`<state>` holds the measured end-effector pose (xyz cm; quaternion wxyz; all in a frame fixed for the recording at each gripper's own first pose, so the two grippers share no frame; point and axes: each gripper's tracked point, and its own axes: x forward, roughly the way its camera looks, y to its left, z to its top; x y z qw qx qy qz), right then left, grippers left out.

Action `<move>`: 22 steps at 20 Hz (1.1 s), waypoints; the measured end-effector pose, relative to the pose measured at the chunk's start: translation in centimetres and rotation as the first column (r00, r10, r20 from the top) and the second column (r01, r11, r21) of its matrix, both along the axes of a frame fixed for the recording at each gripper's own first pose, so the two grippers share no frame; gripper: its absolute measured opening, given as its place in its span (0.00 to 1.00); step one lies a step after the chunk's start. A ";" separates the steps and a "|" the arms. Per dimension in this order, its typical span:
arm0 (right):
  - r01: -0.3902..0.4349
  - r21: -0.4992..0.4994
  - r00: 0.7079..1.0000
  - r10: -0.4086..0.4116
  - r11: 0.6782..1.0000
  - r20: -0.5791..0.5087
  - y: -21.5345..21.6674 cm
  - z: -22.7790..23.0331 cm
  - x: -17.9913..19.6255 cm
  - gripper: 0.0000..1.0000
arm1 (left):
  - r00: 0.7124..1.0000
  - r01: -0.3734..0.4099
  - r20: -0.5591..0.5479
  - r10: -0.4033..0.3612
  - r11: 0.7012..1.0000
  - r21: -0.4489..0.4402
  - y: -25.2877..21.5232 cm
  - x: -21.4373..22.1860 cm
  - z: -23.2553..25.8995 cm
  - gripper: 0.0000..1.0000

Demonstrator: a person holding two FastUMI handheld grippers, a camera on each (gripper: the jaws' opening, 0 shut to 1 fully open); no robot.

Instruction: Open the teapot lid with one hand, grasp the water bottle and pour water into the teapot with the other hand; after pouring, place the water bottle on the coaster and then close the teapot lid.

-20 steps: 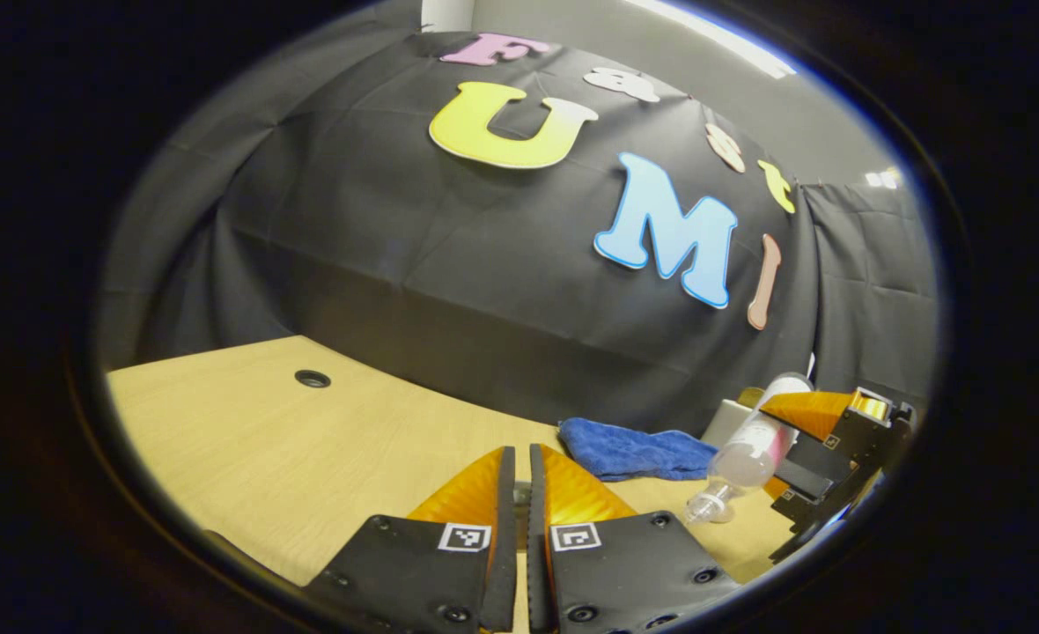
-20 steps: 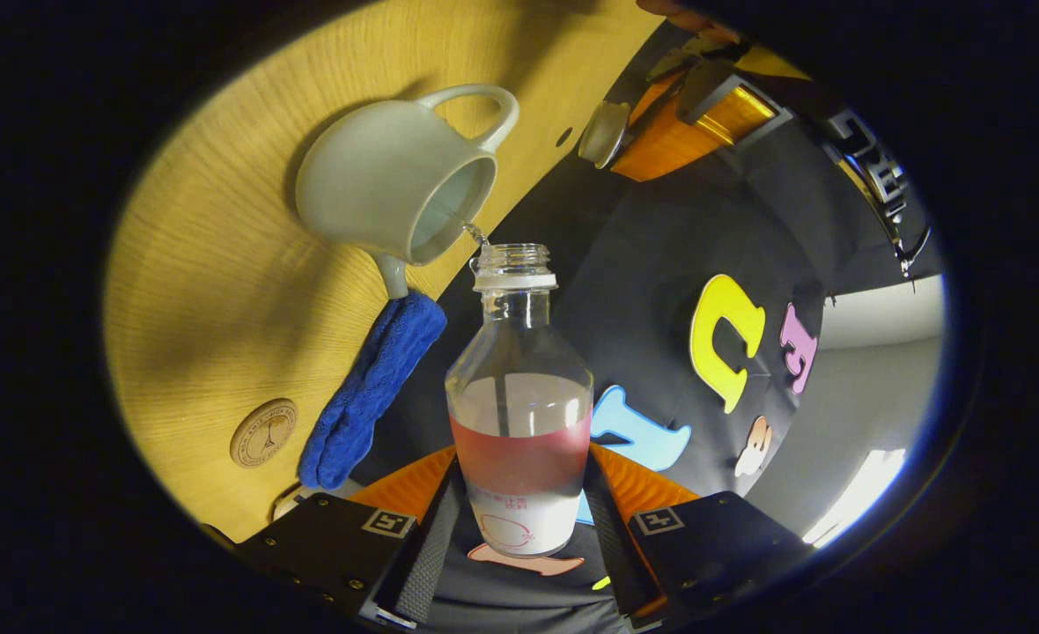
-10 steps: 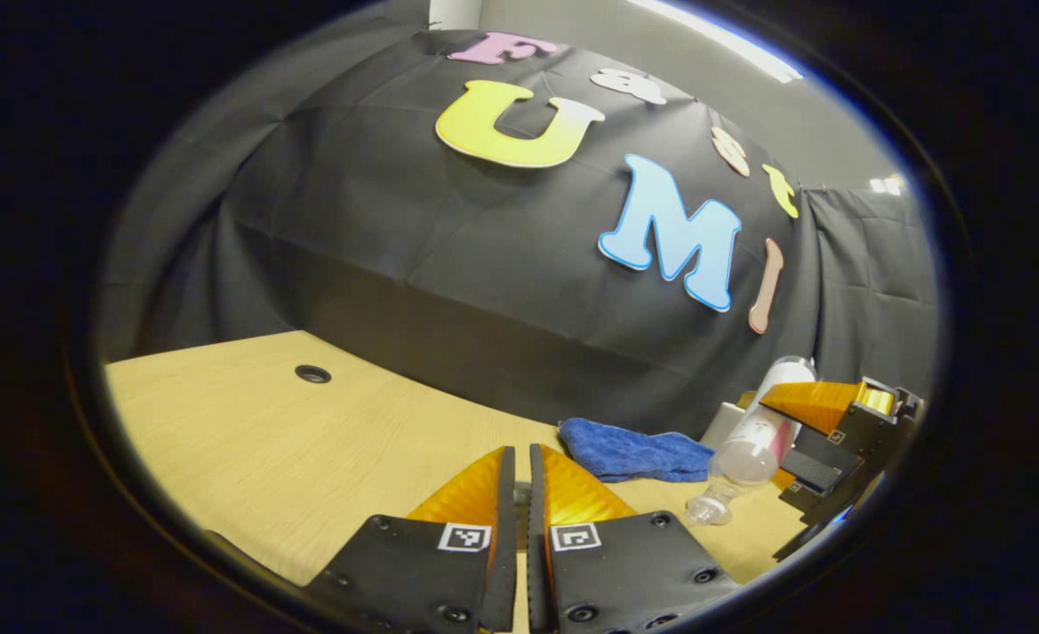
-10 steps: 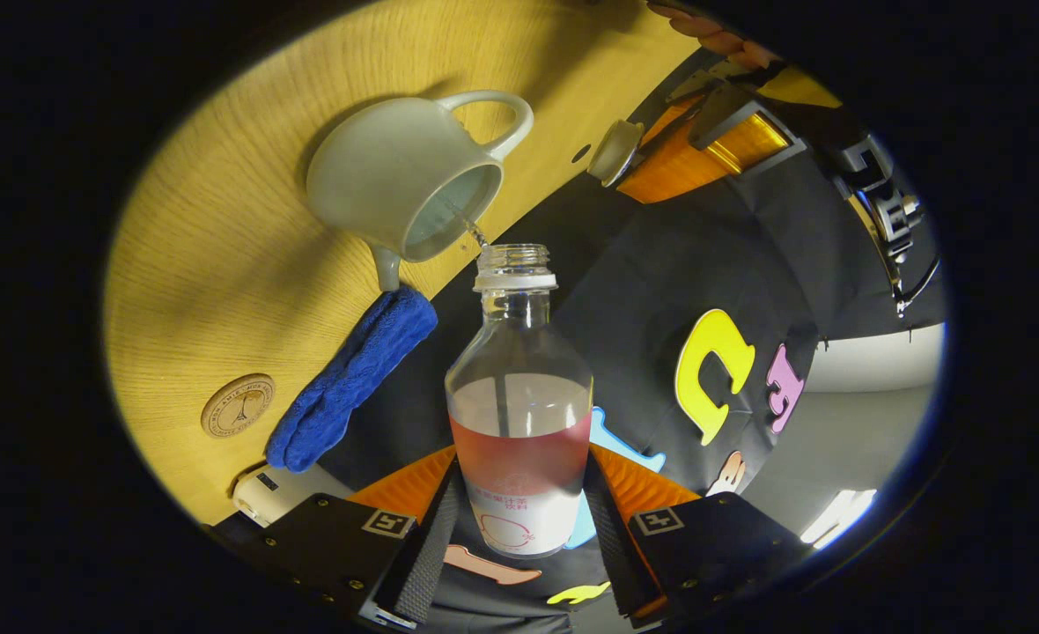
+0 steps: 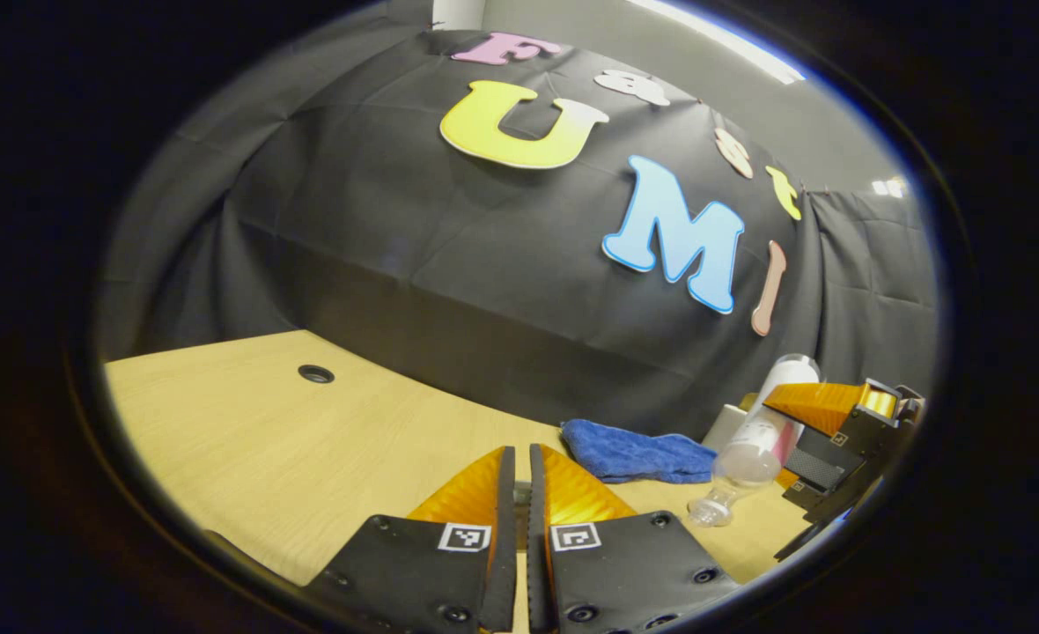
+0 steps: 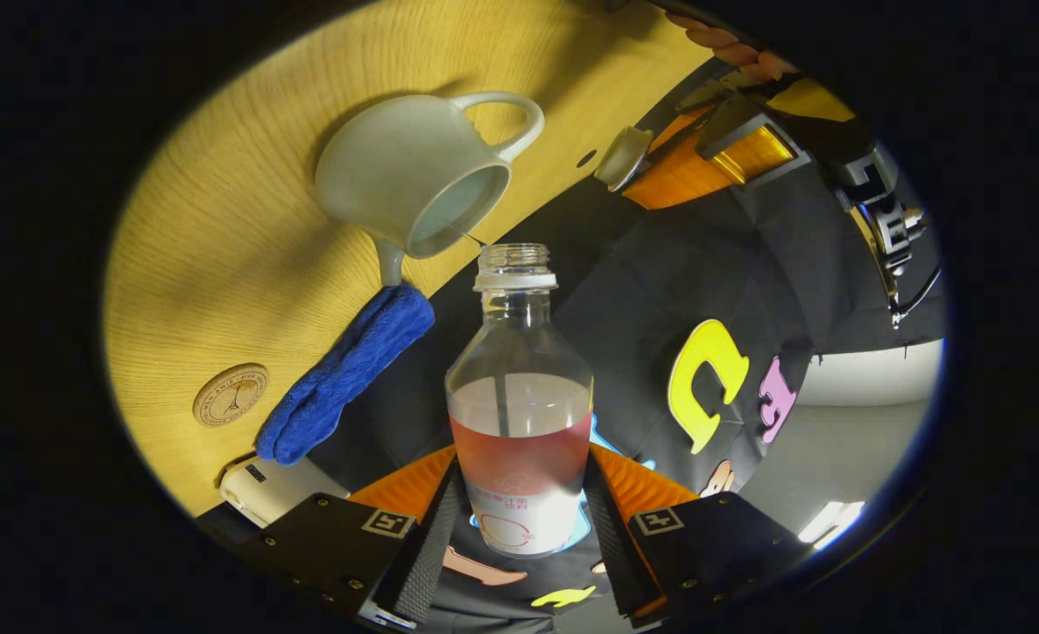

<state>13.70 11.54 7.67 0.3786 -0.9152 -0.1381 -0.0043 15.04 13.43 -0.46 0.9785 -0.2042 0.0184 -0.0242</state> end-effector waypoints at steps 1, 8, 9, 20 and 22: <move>-0.004 -0.001 1.000 0.004 1.000 0.001 0.1 0.1 -0.1 0.75 | 1.000 -0.001 -0.003 0.001 1.000 0.002 0.1 0.0 -0.1 0.11; 0.088 0.302 0.987 -0.042 0.949 -0.155 -2.8 -2.5 0.1 0.75 | 1.000 -0.018 0.005 0.019 1.000 -0.006 0.6 -0.1 0.0 0.11; 0.115 0.373 0.980 -0.045 0.920 -0.191 -3.2 -3.0 -0.2 0.75 | 1.000 -0.024 0.005 0.024 1.000 -0.007 0.8 -0.2 0.0 0.12; 0.372 0.854 0.897 0.097 0.365 -0.432 -6.7 -7.6 1.1 0.76 | 1.000 -0.014 -0.021 0.015 0.999 0.034 -0.8 0.0 -0.9 0.12; 0.405 0.889 0.890 0.131 0.212 -0.437 -8.4 -7.0 1.8 0.76 | 1.000 -0.005 -0.011 0.006 0.999 0.045 -1.4 0.1 -0.6 0.12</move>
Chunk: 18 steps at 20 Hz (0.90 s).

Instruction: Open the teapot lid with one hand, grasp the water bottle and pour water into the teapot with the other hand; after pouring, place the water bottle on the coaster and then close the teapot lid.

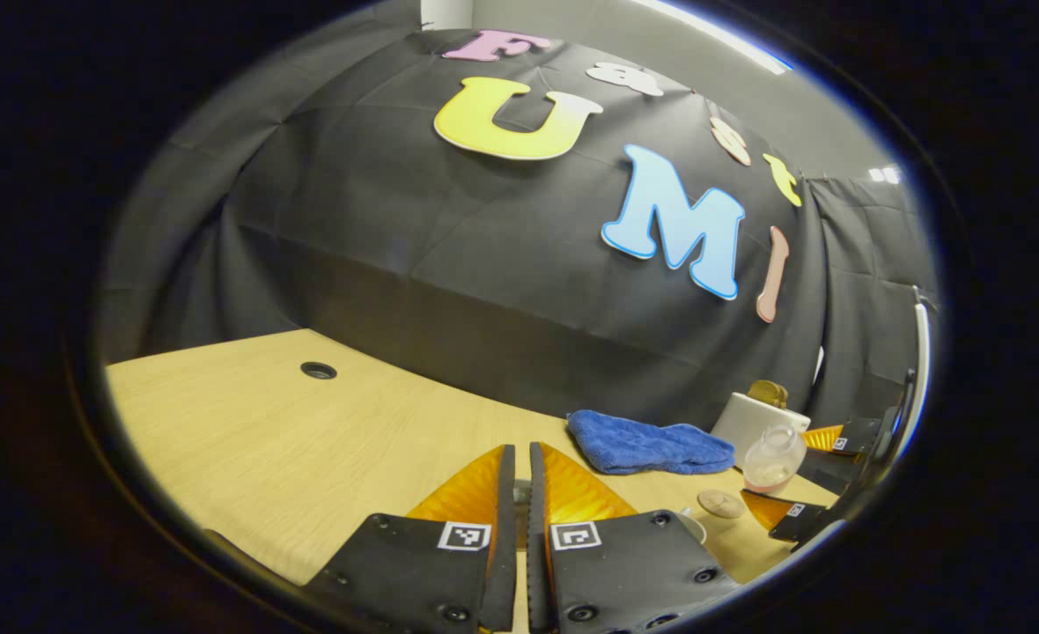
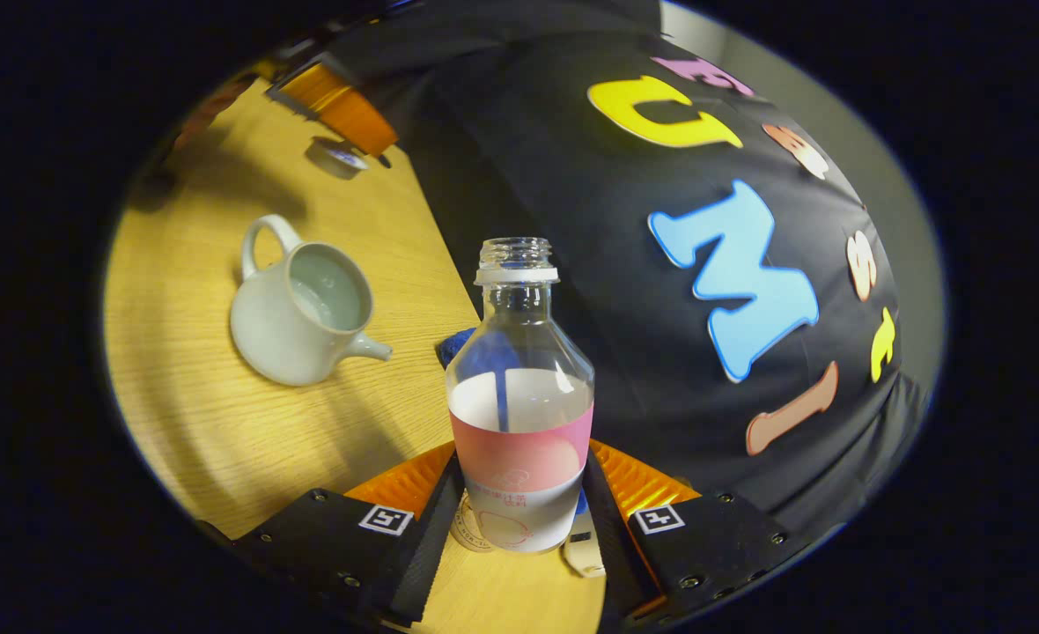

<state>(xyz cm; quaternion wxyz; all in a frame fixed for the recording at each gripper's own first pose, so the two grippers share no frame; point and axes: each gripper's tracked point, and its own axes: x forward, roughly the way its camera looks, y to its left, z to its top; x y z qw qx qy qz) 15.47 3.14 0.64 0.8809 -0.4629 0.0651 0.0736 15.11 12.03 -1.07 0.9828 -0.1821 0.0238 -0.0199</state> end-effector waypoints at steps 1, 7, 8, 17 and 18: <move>0.021 0.071 1.000 -0.020 0.997 -0.007 -1.0 0.1 0.4 0.76 | 1.000 0.005 0.005 -0.005 1.000 0.008 -0.3 -0.2 0.2 0.12; 0.121 0.523 0.993 -0.100 0.844 -0.068 -5.7 0.2 2.9 0.76 | 0.999 0.030 0.016 -0.031 0.999 0.039 -2.0 -0.3 0.6 0.12; 0.132 0.598 0.991 -0.097 0.791 -0.091 -6.0 0.0 3.4 0.76 | 0.999 0.035 0.018 -0.036 0.999 0.041 -2.2 -0.3 0.7 0.11; 0.176 0.761 0.984 -0.109 0.625 -0.139 -6.8 -1.6 7.0 0.76 | 0.999 0.050 0.008 -0.051 0.997 0.065 -3.0 -0.2 0.2 0.12; 0.179 0.767 0.984 -0.116 0.617 -0.137 -7.0 -1.5 7.0 0.76 | 0.999 0.051 0.008 -0.051 0.997 0.066 -3.0 -0.1 0.2 0.12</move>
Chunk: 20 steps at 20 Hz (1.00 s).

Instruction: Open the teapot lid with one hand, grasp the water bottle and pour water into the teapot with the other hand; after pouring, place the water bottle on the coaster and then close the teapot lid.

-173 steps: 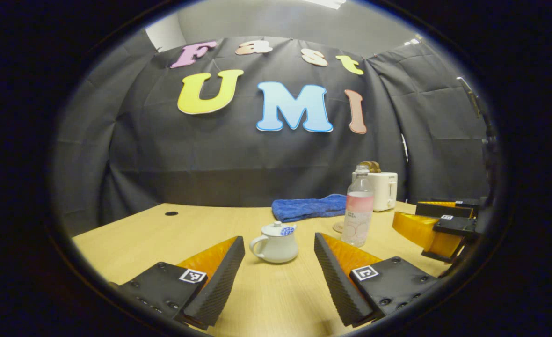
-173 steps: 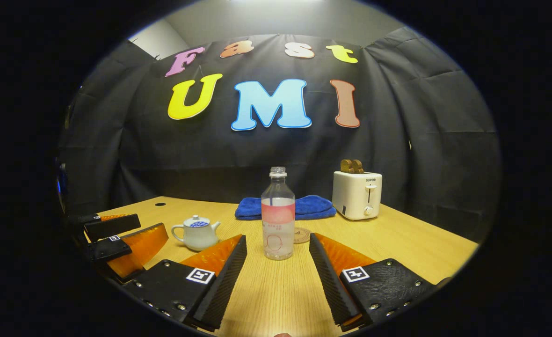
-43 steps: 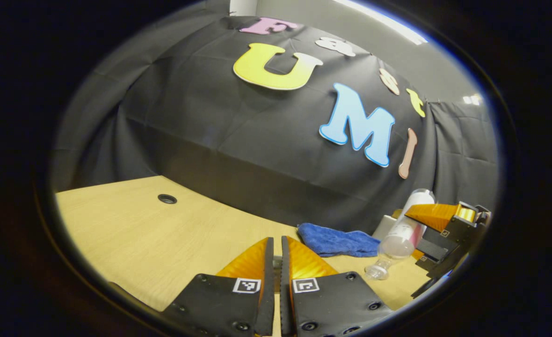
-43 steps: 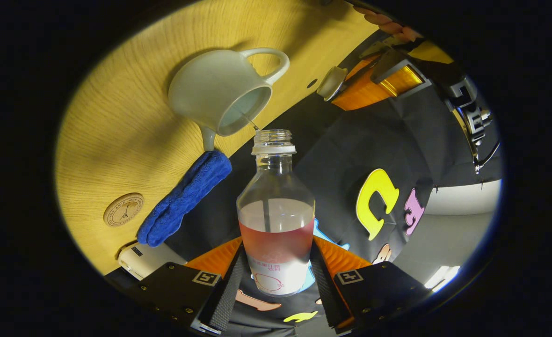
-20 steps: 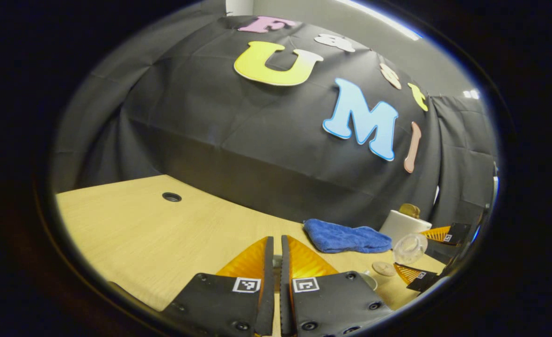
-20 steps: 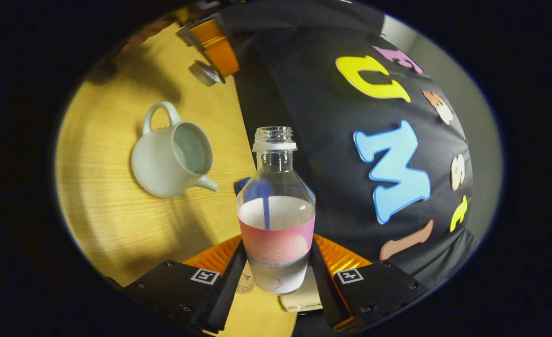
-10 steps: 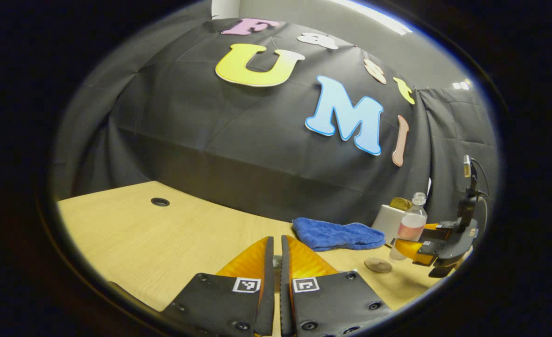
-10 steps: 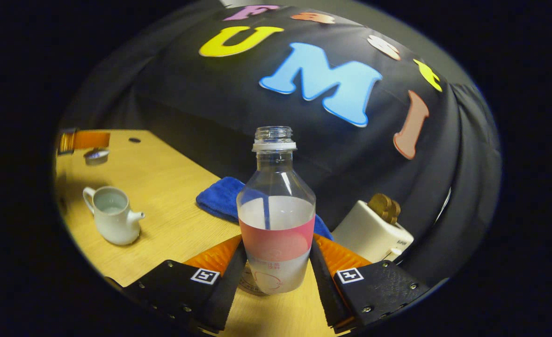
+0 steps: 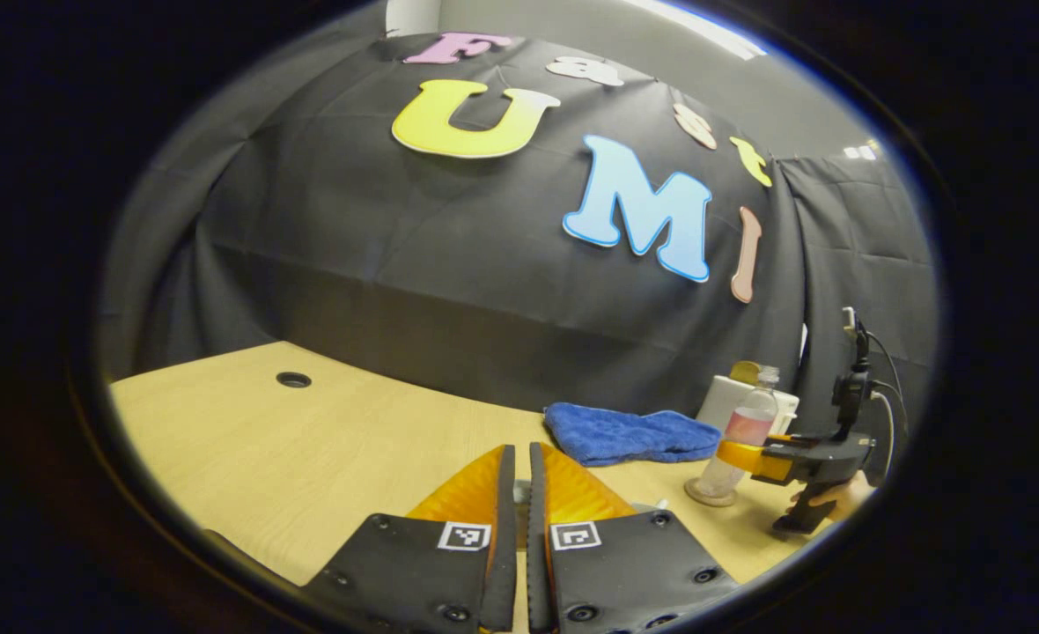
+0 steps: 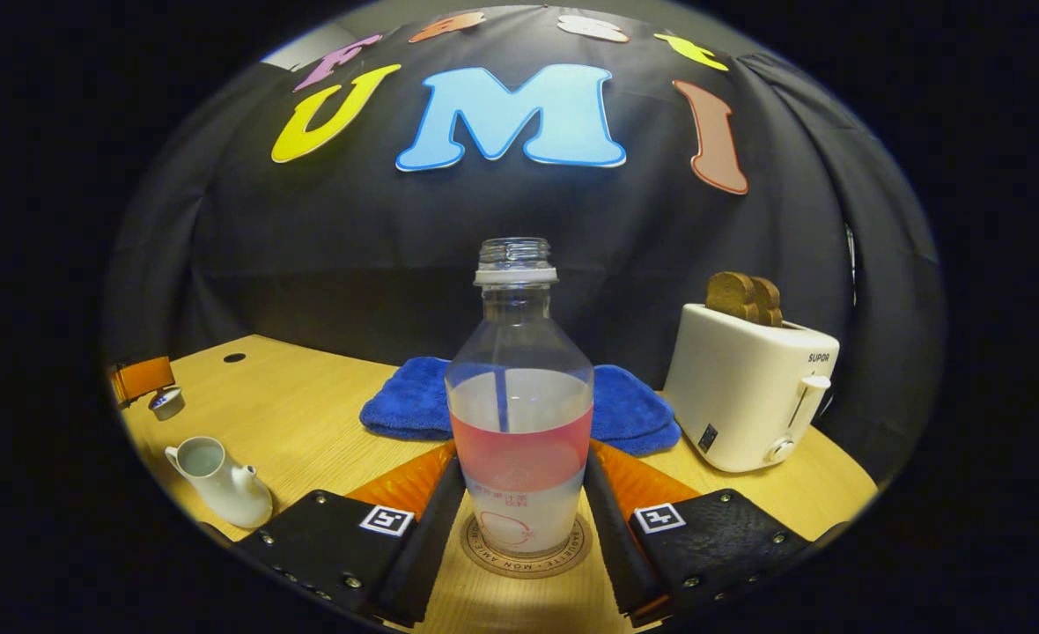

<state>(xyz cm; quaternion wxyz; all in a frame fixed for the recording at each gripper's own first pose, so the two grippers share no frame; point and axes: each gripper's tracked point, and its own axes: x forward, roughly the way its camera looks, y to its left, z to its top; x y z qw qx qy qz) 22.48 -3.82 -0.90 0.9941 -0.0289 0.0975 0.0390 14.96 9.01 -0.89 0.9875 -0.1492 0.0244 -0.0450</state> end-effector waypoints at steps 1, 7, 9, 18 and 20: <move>0.004 0.012 1.000 -0.004 1.000 -0.001 0.2 -0.1 0.3 0.77 | 1.000 0.001 0.000 -0.001 1.000 -0.001 0.0 0.0 0.0 0.12; 0.025 0.085 1.000 -0.024 0.996 -0.013 0.1 0.4 -0.5 0.86 | 1.000 0.009 -0.002 -0.009 1.000 0.002 -0.5 0.1 -0.2 0.12; 0.038 0.100 0.999 -0.039 0.994 0.007 -0.1 1.2 -1.4 0.96 | 1.000 0.013 0.004 -0.013 1.000 0.002 -0.6 0.0 0.1 0.12; 0.052 0.030 0.995 -0.054 0.998 0.080 0.9 1.7 -9.5 0.96 | 0.999 0.051 0.017 -0.052 0.998 0.024 -2.8 -0.5 0.7 0.11; 0.040 0.015 0.995 -0.042 0.999 0.090 1.6 1.5 -11.3 0.96 | 0.996 0.085 0.019 -0.086 0.996 0.037 -4.6 -0.8 0.8 0.12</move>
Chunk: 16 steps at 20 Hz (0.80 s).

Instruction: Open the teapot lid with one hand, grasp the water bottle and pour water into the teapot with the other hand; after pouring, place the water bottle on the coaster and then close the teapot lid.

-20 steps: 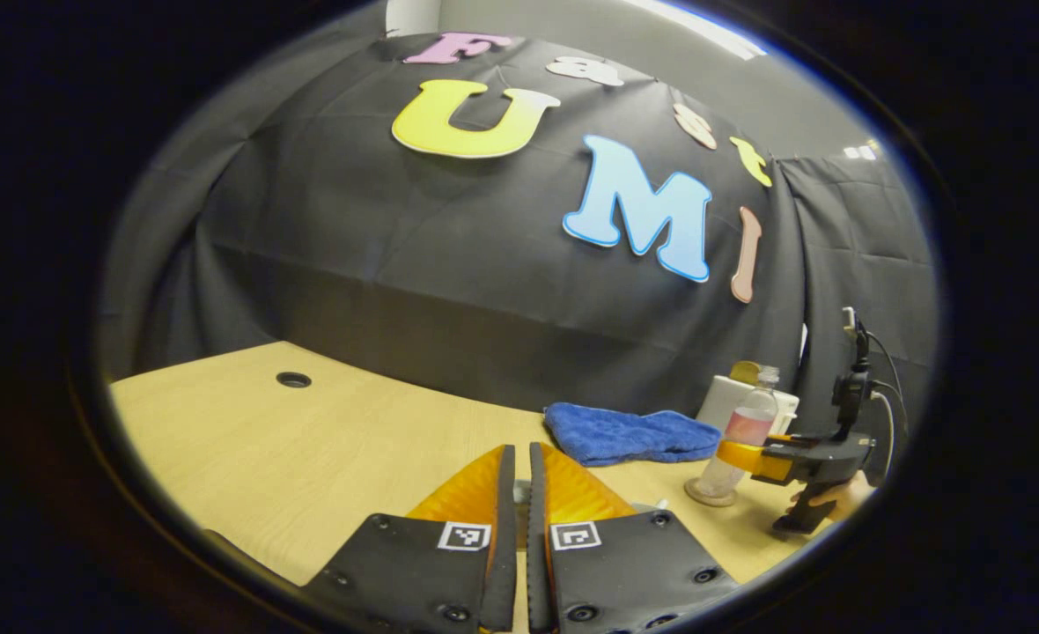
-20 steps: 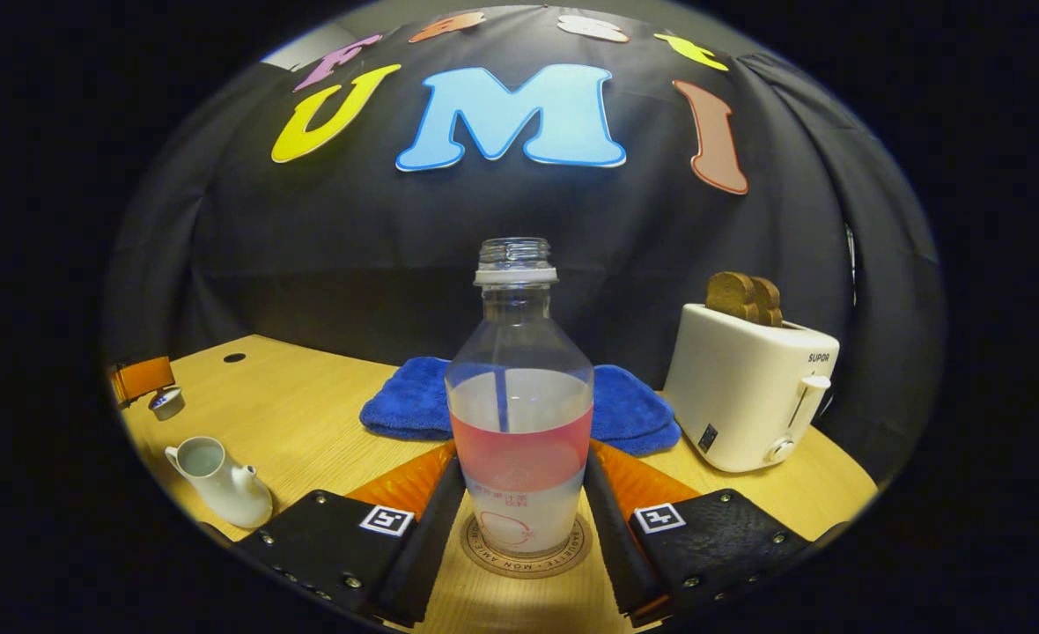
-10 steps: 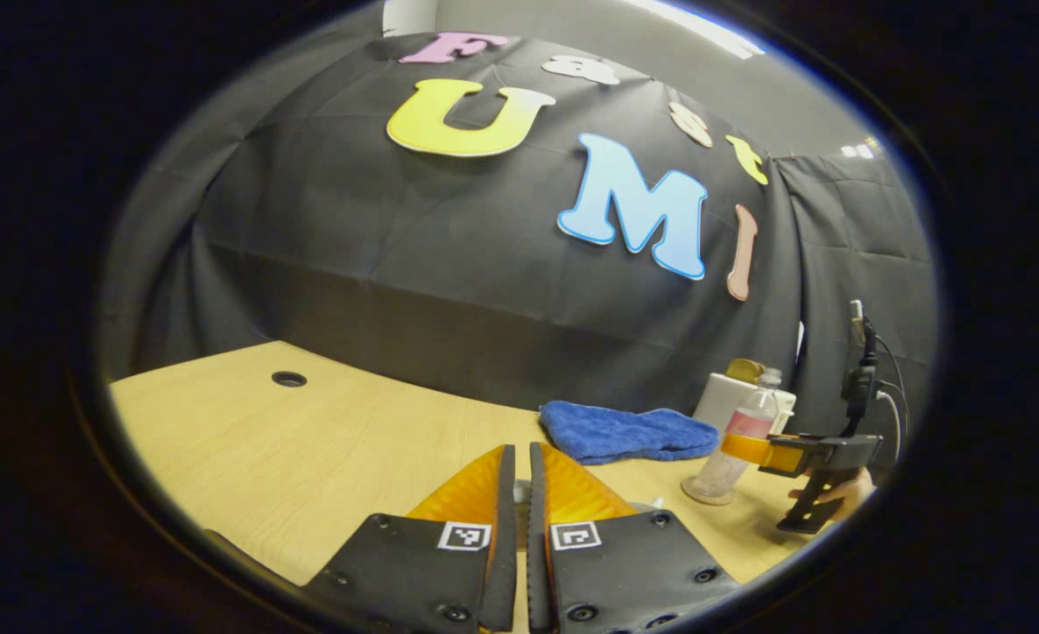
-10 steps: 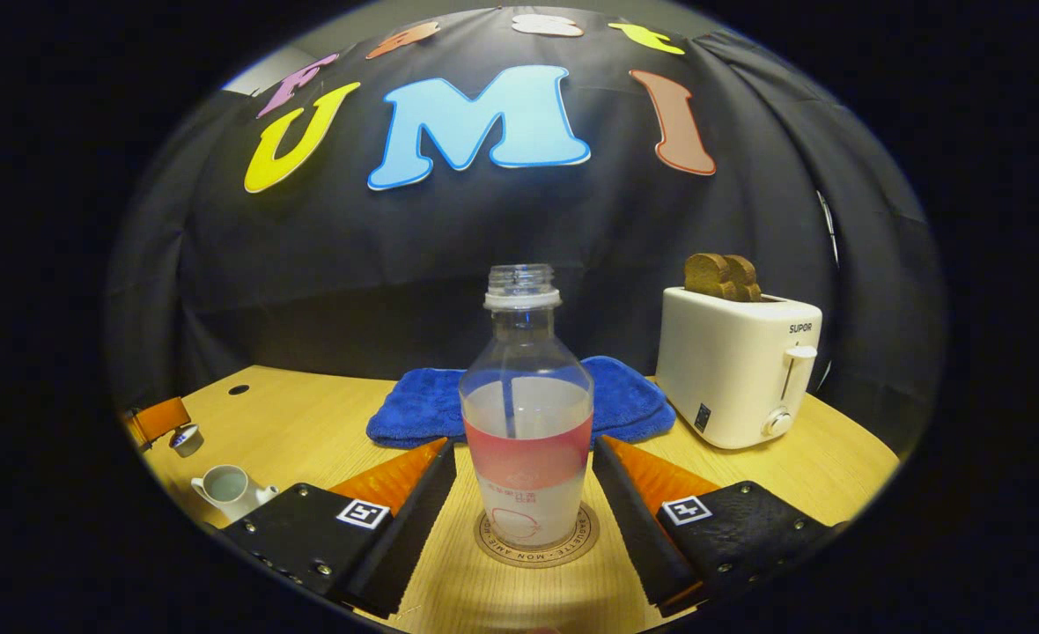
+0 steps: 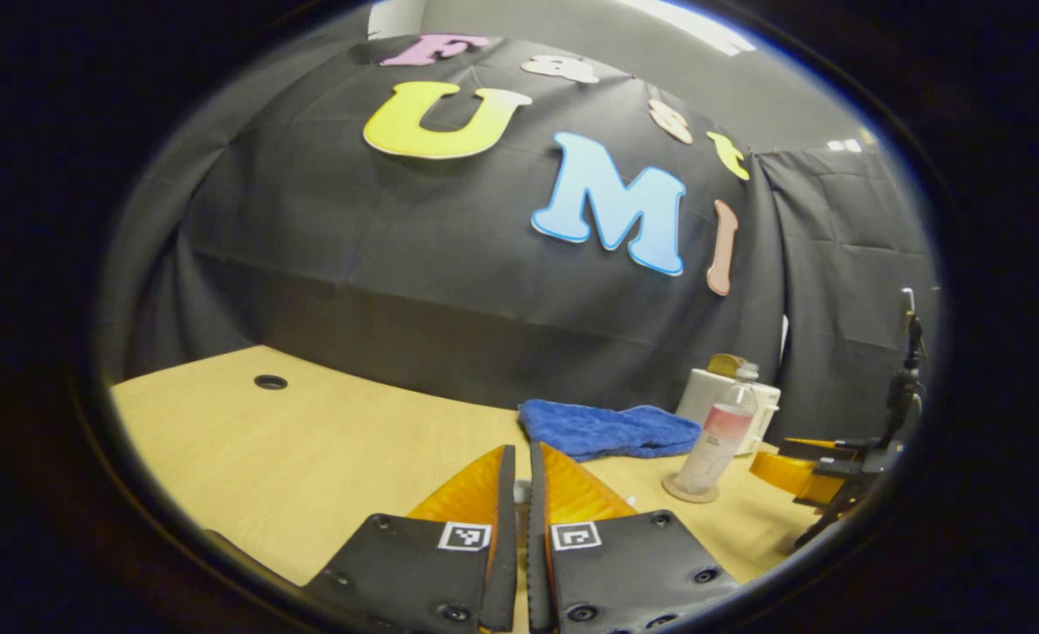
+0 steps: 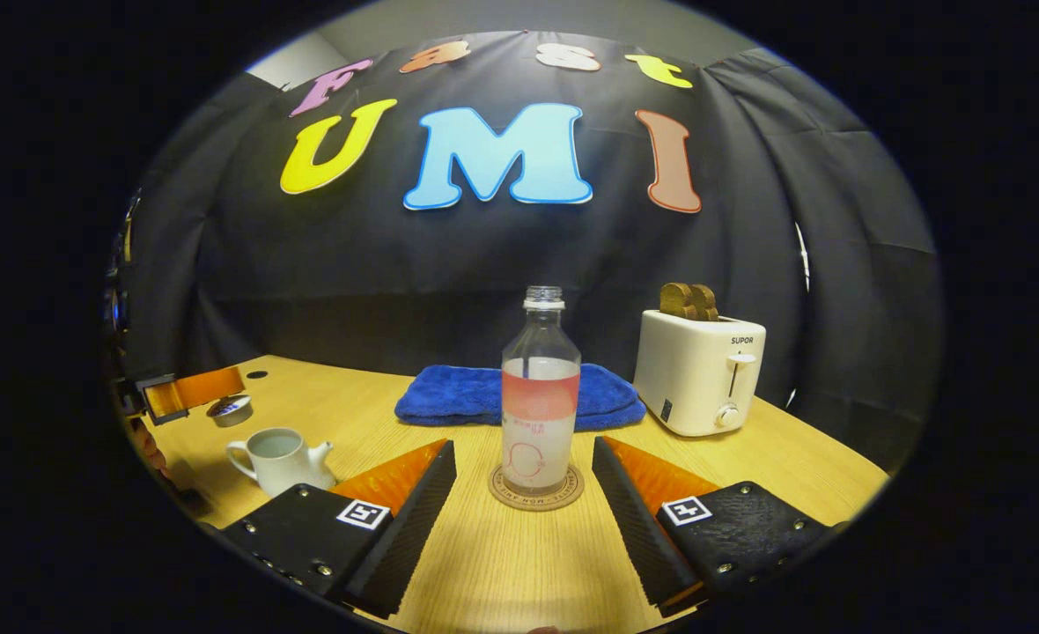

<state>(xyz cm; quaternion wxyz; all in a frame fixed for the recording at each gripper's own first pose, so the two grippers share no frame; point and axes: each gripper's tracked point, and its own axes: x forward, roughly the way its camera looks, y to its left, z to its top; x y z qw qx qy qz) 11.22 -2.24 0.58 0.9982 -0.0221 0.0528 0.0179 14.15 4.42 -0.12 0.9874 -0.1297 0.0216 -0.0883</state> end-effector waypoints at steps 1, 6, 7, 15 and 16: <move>-0.007 -0.005 1.000 0.007 1.000 0.005 0.3 0.0 -1.0 0.96 | 1.000 0.004 0.005 -0.004 1.000 0.028 -0.6 -0.1 0.1 0.11; -0.037 -0.003 0.999 0.037 0.999 -0.006 1.4 -1.6 -4.6 0.97 | 1.000 0.018 0.022 -0.020 0.997 0.069 -2.9 -0.3 1.2 0.12; -0.042 0.000 0.999 0.042 0.999 -0.015 1.5 -2.1 -5.3 0.96 | 1.000 0.013 0.021 -0.014 0.996 0.084 -3.1 -0.2 1.1 0.10; -0.043 0.118 0.999 0.042 0.992 0.010 1.6 -1.7 -7.3 0.96 | 1.000 0.014 -0.004 -0.014 0.989 0.145 -5.0 0.5 0.6 0.12; -0.042 0.114 0.999 0.041 0.993 0.013 1.6 -1.7 -7.7 0.96 | 1.000 0.014 -0.010 -0.013 0.988 0.151 -5.3 0.5 0.5 0.12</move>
